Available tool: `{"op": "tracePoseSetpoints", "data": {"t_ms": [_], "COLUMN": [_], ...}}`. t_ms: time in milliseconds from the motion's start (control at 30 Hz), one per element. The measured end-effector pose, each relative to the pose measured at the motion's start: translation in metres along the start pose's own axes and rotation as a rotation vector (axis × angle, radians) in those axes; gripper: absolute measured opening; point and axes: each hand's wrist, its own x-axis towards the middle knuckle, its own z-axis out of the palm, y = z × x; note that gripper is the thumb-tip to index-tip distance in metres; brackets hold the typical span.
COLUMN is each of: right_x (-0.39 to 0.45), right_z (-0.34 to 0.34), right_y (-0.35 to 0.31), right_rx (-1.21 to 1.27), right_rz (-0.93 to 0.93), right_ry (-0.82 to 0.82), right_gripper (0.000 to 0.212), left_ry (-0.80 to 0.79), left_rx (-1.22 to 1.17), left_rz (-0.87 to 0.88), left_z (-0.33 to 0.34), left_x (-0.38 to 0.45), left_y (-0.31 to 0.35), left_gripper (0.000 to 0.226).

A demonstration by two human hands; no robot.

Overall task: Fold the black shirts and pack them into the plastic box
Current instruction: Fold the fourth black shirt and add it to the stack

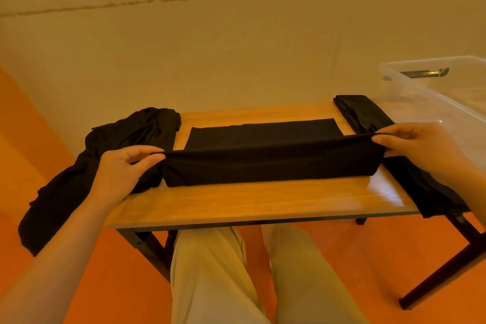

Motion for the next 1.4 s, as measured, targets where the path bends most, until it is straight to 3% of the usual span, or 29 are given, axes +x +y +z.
{"op": "tracePoseSetpoints", "data": {"t_ms": [267, 600, 733, 900, 1133, 1400], "right_x": [0.078, 0.164, 0.183, 0.193, 0.19, 0.148], "right_z": [0.011, 0.035, 0.048, 0.063, 0.073, 0.12], "right_y": [-0.009, -0.016, -0.004, 0.008, -0.009, -0.07], "right_rx": [-0.061, -0.056, -0.1, -0.23, -0.131, 0.066], "right_rz": [0.141, 0.219, 0.235, 0.23, 0.198, 0.151], "right_ry": [-0.086, -0.021, -0.002, 0.038, 0.094, -0.083], "right_gripper": [0.008, 0.012, 0.001, 0.021, 0.017, 0.007], "left_ry": [-0.107, -0.206, -0.186, -0.104, 0.002, -0.179], "left_rx": [0.102, 0.19, 0.231, 0.225, 0.041, -0.258], "left_rz": [-0.145, -0.25, -0.31, -0.342, -0.379, -0.345], "left_z": [0.018, 0.06, 0.075, 0.094, 0.107, 0.15], "left_x": [0.072, 0.169, 0.187, 0.193, 0.2, 0.17], "left_y": [0.007, -0.008, -0.021, -0.029, -0.01, 0.069], "left_gripper": [0.014, 0.02, 0.012, 0.017, 0.011, 0.006]}}
